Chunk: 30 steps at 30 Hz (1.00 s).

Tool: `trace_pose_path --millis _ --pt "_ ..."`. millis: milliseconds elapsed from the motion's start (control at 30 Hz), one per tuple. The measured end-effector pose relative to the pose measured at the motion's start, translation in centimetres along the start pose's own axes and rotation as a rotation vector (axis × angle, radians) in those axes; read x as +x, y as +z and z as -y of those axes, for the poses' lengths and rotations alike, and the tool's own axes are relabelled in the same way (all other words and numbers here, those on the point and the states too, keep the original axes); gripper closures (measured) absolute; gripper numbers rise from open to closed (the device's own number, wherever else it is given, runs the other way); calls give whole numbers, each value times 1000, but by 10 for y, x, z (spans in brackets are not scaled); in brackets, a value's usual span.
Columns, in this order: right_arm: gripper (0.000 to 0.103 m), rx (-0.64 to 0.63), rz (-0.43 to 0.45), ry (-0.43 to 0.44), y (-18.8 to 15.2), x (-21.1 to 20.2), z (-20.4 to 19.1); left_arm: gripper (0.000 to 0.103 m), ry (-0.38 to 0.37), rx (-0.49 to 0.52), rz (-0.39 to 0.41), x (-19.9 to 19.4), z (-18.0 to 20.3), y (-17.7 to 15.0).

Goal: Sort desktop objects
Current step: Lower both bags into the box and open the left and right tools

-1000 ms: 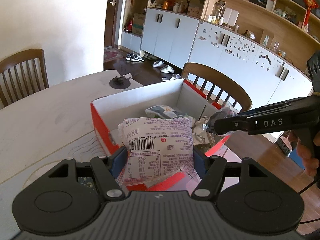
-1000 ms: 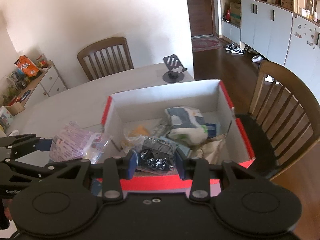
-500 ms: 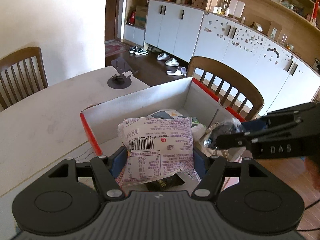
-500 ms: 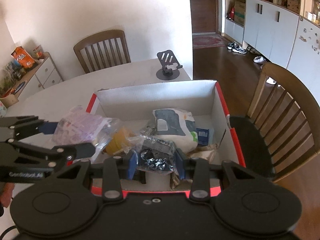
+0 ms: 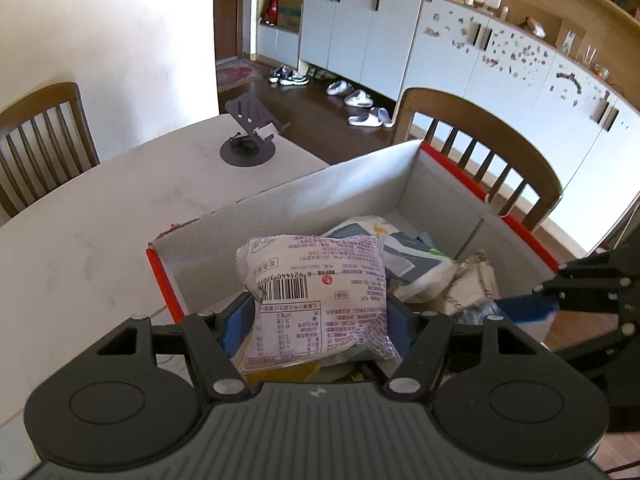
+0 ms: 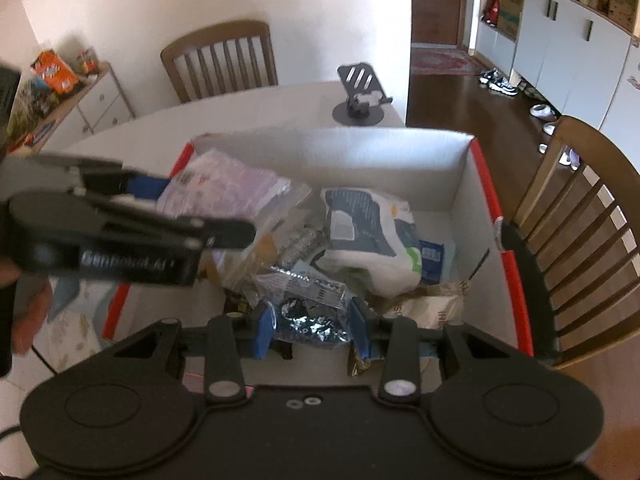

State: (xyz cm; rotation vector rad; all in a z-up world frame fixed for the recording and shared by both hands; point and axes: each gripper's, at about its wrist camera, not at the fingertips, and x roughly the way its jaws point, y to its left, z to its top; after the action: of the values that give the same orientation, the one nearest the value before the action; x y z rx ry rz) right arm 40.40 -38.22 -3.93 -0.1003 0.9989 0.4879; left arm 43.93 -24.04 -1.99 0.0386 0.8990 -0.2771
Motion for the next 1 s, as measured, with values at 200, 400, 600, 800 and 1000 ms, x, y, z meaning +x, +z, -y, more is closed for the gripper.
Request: trace_pose_path --millis 200,400,600,800,1000 --pt "64 -27 -45 11 -2 13 -1 35 10 -6 -25 15 -4 4" --pt "64 -35 -78 8 -4 25 2 35 27 -2 -67 32 -5 10" --pt "64 -33 -97 14 -4 34 4 35 19 -24 -107 43 -9 10" --pt "64 -35 -119 27 -7 40 6 34 18 -24 -120 44 -11 13" --pt "62 -27 -129 28 -10 44 9 33 18 4 -134 45 -6 12"
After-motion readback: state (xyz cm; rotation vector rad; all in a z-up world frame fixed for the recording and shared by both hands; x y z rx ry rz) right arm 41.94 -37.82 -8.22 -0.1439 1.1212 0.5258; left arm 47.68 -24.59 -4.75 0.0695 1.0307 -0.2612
